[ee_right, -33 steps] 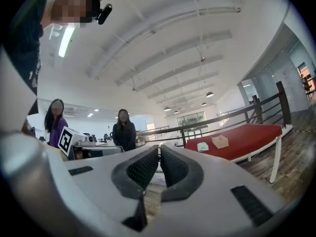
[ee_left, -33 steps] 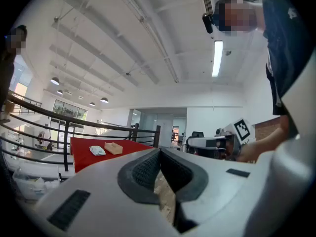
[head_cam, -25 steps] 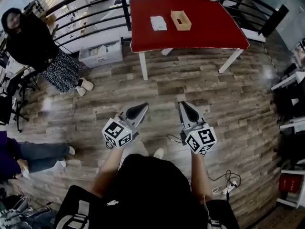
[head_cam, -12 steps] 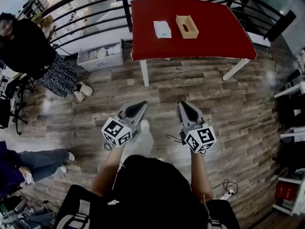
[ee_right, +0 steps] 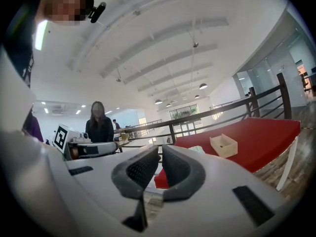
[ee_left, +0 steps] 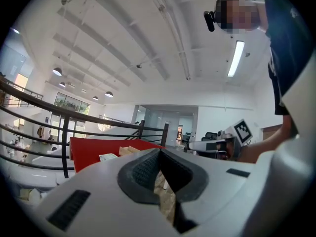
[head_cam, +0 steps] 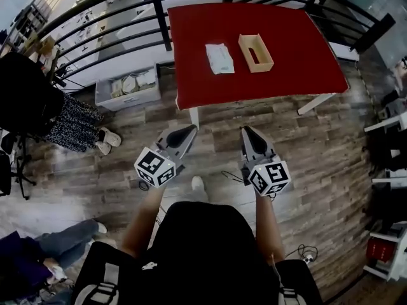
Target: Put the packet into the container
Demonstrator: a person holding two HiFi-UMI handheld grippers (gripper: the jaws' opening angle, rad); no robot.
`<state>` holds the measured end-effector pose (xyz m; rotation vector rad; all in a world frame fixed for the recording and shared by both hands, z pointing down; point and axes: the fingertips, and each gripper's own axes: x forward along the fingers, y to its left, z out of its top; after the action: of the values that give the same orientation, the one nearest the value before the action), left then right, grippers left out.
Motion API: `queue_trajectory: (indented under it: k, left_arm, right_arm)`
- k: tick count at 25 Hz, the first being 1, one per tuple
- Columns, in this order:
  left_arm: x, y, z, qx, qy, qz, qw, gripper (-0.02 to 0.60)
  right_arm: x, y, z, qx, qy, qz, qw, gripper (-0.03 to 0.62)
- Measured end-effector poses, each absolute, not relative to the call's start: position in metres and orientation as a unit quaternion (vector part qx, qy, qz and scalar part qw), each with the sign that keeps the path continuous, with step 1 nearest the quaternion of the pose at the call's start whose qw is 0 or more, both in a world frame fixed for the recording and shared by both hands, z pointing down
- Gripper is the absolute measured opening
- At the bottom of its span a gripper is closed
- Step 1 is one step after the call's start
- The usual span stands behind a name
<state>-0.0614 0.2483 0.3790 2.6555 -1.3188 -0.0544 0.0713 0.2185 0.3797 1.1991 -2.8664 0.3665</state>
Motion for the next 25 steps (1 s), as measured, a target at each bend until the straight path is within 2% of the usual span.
queue_trajectory:
  k: [19, 25]
  left_arm:
    - [-0.108, 0.001, 0.403, 0.883, -0.456, 0.005, 0.11, 0.009]
    - [-0.107, -0.078, 0.411, 0.873, -0.471, 0.006, 0.129, 0.009]
  right_arm:
    - [0.018, -0.04, 0.421, 0.386, -0.911, 0.146, 0.025, 0.026]
    - [0.011, -0.115, 0.444, 0.368, -0.914, 0.16, 0.056, 0.036]
